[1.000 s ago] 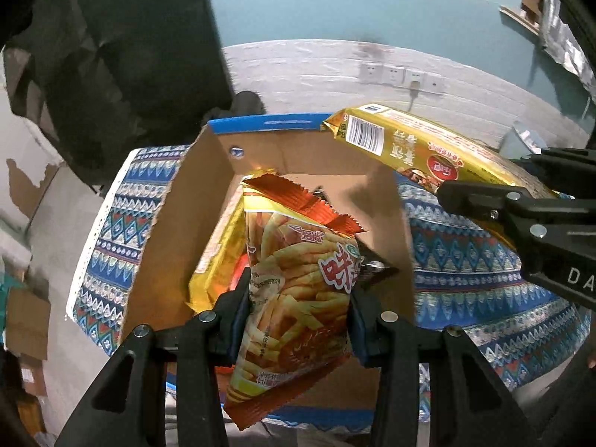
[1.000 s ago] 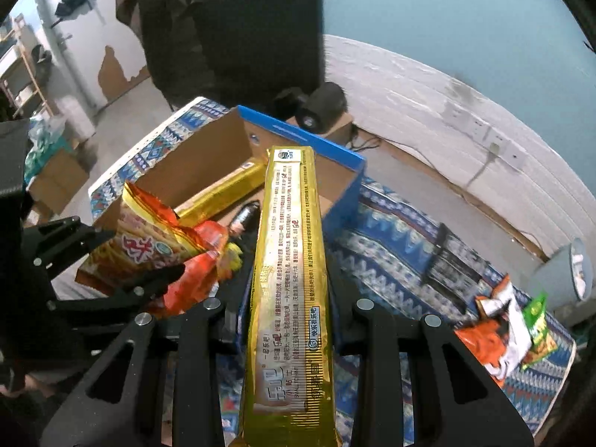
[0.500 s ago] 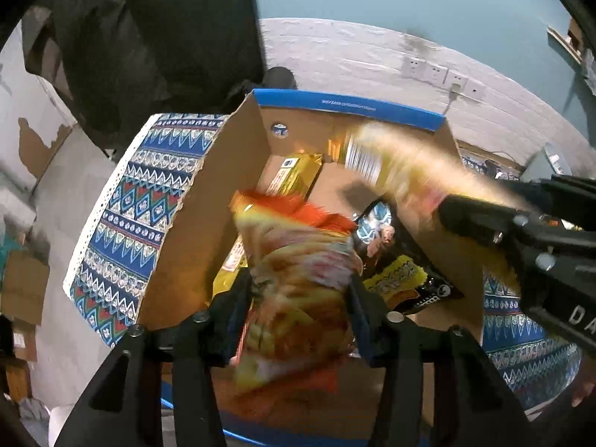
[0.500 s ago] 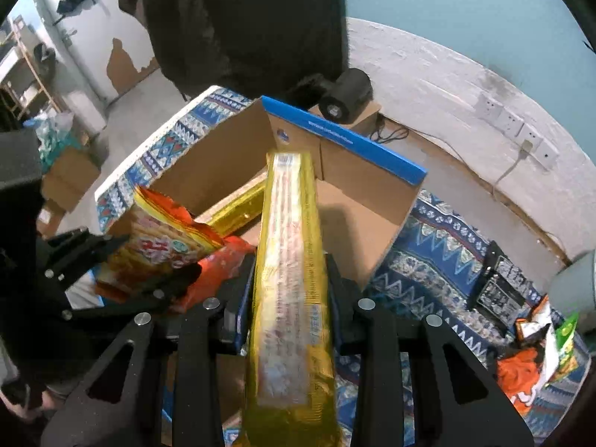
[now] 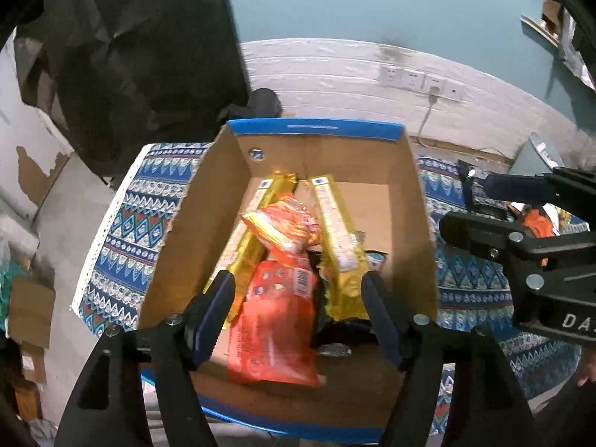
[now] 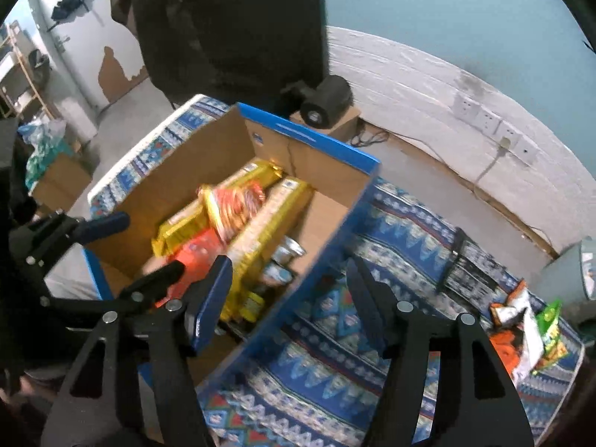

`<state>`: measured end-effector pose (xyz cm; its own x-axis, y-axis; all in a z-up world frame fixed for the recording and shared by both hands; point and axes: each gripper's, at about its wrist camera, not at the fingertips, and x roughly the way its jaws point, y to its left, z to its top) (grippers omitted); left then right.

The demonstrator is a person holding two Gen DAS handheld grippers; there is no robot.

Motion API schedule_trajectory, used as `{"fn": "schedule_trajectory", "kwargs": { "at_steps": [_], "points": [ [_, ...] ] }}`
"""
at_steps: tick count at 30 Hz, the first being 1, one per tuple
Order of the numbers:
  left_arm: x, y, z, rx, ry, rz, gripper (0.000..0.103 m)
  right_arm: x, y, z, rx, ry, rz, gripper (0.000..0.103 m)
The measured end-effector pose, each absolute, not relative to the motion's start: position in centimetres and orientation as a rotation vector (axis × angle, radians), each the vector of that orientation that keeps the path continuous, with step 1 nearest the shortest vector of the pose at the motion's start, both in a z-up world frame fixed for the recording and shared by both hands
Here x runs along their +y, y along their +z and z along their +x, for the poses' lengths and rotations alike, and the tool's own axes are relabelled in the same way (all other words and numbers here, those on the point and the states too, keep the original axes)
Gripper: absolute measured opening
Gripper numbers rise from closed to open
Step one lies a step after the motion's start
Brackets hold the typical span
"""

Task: Organize snacks
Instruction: 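Move both tools back to the remaining snack packets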

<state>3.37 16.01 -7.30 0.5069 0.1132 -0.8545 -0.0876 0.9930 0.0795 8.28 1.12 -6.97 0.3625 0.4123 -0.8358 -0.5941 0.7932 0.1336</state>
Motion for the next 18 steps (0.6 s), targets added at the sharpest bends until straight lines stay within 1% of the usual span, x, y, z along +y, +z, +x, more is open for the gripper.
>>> {"fn": "schedule_trajectory", "kwargs": {
  "at_steps": [2,4,15,18],
  "points": [
    [15.3,-7.2,3.3,1.036,0.102,0.035,0.073,0.0,-7.1,8.1,1.011,0.642,-0.211,0.066],
    [14.6,-7.2,3.3,1.041,0.081,0.029,0.075,-1.1,-7.1,8.0,1.011,0.625,-0.215,0.069],
    [10.0,-7.3,3.7,1.058,0.010,0.073,0.075,-7.5,-7.4,7.6,1.019,0.537,-0.196,0.070],
    [8.8,-7.3,3.8,1.061,-0.005,0.090,0.075,-9.3,-7.5,7.6,1.022,0.507,-0.192,0.074]
  ]
}}
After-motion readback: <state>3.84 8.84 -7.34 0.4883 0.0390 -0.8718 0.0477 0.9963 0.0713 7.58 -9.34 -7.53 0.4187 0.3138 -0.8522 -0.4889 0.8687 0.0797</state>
